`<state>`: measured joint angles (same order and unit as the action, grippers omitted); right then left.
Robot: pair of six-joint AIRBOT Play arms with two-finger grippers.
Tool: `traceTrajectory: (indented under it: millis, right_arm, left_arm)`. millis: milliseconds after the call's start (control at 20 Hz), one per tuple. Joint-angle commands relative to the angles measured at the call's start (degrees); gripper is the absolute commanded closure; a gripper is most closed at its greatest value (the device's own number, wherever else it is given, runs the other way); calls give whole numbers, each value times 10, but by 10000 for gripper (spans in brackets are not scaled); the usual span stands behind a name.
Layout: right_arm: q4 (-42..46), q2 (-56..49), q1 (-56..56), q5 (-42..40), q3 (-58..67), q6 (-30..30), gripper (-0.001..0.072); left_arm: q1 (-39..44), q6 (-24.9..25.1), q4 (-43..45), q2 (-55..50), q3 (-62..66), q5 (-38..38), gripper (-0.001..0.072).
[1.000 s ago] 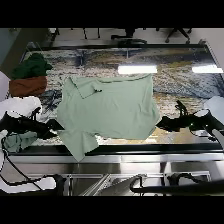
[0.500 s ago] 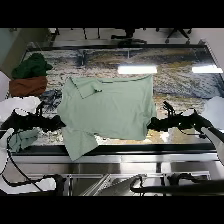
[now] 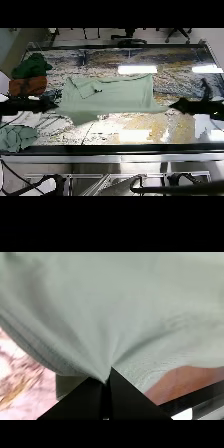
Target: Fold the shirts.
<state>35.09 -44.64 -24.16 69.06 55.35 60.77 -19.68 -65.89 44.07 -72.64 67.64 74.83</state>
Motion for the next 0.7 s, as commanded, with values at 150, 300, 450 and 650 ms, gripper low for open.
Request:
traceTrajectory:
  millis: [150, 300, 450, 650]
  right_arm:
    - [-188, 99, -41, -57, 300, -106, 694]
    - [-121, 118, -41, -144, 448, -124, 695]
    - [-33, 118, -41, -194, 535, -112, 695]
    - [22, 89, -41, -148, 540, -71, 695]
  left_arm:
    - [33, -7, -137, 154, 332, 21, 696]
    - [9, -54, -105, 182, 509, 12, 696]
    - [-45, -80, -92, 197, 586, 10, 696]
    - [-78, -80, -98, 229, 468, 11, 696]
